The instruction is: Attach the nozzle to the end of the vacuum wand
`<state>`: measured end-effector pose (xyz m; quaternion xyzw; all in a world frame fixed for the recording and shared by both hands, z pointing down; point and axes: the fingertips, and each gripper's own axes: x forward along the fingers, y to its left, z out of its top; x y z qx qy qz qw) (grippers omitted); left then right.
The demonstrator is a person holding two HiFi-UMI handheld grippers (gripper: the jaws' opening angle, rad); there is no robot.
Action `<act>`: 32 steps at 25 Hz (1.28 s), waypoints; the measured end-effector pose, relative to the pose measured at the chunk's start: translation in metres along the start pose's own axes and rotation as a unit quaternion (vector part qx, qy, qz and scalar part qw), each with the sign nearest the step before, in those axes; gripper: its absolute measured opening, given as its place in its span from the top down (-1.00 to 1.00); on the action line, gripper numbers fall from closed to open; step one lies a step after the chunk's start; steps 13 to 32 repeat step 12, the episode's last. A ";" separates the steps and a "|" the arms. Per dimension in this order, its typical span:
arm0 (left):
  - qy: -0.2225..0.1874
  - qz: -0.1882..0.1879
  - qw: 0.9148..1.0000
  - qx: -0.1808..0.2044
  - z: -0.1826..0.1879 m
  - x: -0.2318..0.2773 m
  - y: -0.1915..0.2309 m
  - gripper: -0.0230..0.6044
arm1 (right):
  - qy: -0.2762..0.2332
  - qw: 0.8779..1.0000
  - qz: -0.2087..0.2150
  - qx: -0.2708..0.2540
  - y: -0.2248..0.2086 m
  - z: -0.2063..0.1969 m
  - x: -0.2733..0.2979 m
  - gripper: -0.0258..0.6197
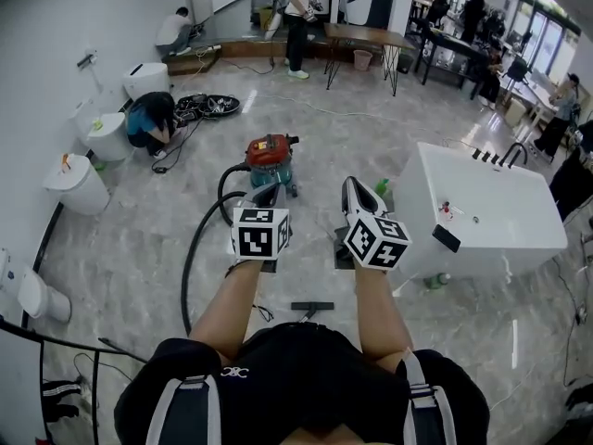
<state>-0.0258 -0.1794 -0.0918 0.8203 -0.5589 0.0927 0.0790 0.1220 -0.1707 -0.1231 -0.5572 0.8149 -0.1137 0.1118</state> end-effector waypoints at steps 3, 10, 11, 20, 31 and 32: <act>0.001 0.000 1.000 0.001 0.000 -0.001 -0.001 0.89 | 0.002 1.000 0.001 0.003 0.000 -0.001 0.000 0.88; 0.005 0.011 1.000 -0.001 -0.002 -0.004 0.000 0.89 | 0.010 1.000 0.006 0.001 0.004 -0.006 0.002 0.88; 0.005 0.016 1.000 0.002 -0.001 -0.006 0.001 0.89 | 0.011 1.000 0.006 0.001 0.004 -0.007 0.002 0.88; 0.005 0.019 1.000 0.005 0.000 -0.007 0.002 0.89 | 0.012 1.000 0.005 0.000 0.004 -0.008 0.002 0.88; 0.005 0.019 1.000 0.005 0.000 -0.007 0.002 0.89 | 0.012 1.000 0.005 0.000 0.004 -0.008 0.002 0.88; 0.005 0.019 1.000 0.005 0.000 -0.007 0.002 0.89 | 0.012 1.000 0.005 0.000 0.004 -0.008 0.002 0.88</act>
